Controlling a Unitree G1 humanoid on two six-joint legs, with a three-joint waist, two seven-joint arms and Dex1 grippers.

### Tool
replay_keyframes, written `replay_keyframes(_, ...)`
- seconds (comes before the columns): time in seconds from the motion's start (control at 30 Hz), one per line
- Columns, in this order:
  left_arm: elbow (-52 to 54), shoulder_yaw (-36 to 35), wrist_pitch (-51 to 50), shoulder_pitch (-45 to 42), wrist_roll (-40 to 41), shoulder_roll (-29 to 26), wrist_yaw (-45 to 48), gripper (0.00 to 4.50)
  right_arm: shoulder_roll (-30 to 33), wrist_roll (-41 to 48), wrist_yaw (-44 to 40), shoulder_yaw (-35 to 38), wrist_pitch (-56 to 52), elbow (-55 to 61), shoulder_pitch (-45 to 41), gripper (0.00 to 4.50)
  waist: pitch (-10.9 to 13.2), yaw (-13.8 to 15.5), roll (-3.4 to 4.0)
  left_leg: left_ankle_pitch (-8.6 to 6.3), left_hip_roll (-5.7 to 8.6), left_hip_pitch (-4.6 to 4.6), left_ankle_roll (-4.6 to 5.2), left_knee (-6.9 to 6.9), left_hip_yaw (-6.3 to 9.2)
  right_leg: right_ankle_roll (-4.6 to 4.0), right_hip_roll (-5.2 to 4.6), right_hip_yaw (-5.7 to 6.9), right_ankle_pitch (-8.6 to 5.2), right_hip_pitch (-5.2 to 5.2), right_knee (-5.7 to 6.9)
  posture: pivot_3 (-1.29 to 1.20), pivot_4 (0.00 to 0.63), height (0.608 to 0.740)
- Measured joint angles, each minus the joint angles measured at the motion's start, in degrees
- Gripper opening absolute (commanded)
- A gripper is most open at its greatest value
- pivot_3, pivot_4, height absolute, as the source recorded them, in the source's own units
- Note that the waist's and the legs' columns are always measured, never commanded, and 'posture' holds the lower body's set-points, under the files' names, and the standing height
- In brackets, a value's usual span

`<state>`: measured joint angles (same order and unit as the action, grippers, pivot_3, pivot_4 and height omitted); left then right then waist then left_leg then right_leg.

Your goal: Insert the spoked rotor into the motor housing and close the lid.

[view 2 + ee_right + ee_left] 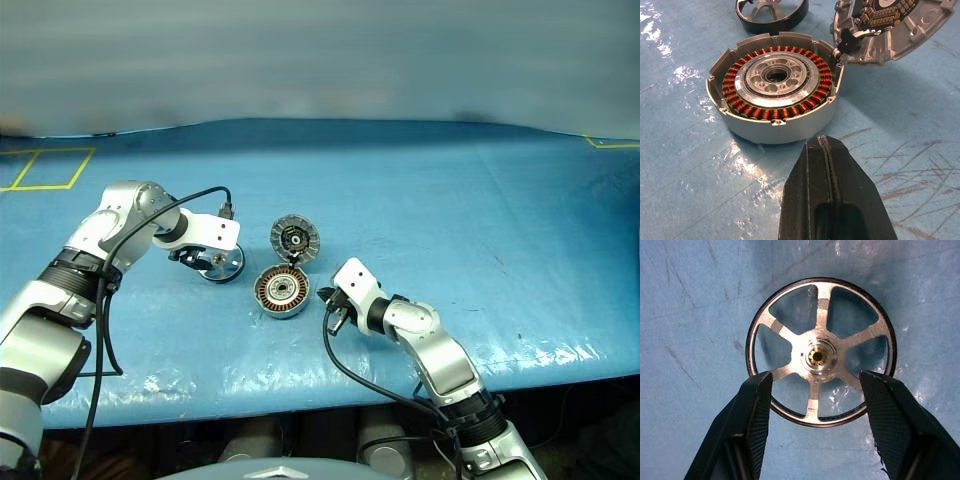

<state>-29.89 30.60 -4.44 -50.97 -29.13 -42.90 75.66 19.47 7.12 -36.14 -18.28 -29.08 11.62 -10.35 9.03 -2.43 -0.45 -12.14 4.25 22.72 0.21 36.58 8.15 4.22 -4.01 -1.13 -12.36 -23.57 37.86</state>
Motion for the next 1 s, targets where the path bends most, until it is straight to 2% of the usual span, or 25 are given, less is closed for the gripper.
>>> replay_keyframes(0.8, -2.96, 1.27, 2.83, 1.46, -1.28, 1.36, -3.14, 2.92, 0.14, -0.18, 0.32, 0.02, 0.17, 0.00, 0.09, 0.00, 0.00, 0.03, 0.00, 0.00, -0.01, -0.01, 0.00, 0.01, 0.00, 0.00, 0.00, 0.00, 0.00, 0.01, 0.01, 0.00, 0.150, 0.740)
replay_keyframes(0.9, -3.23, 1.23, 4.19, 1.45, -1.60, 1.33, -4.25, 2.37, 0.14, -0.19, 0.33, 0.02, 0.18, 0.00, 0.09, 0.00, -0.01, 0.12, 0.01, 0.00, -0.01, -0.03, 0.00, 0.05, 0.01, 0.01, 0.00, 0.00, 0.00, 0.05, 0.03, 0.00, 0.150, 0.740)
replay_keyframes(0.97, -3.22, 0.98, 5.16, 1.33, -1.79, 1.28, -5.42, 1.85, 0.11, -0.19, 0.33, 0.02, 0.18, 0.00, 0.09, 0.00, -0.04, 0.24, 0.07, 0.00, -0.01, -0.11, 0.00, 0.10, 0.01, 0.01, 0.00, 0.00, 0.01, 0.13, 0.08, 0.00, 0.150, 0.740)
replay_keyframes(1.0, -3.23, 0.97, 5.40, 1.39, -1.83, 1.27, -5.83, 1.81, 0.07, -0.19, 0.33, 0.01, 0.18, 0.00, 0.09, 0.00, -0.04, 0.29, 0.06, 0.00, -0.02, -0.11, 0.00, 0.14, 0.02, 0.01, 0.00, 0.01, 0.00, 0.13, 0.12, 0.00, 0.150, 0.740)
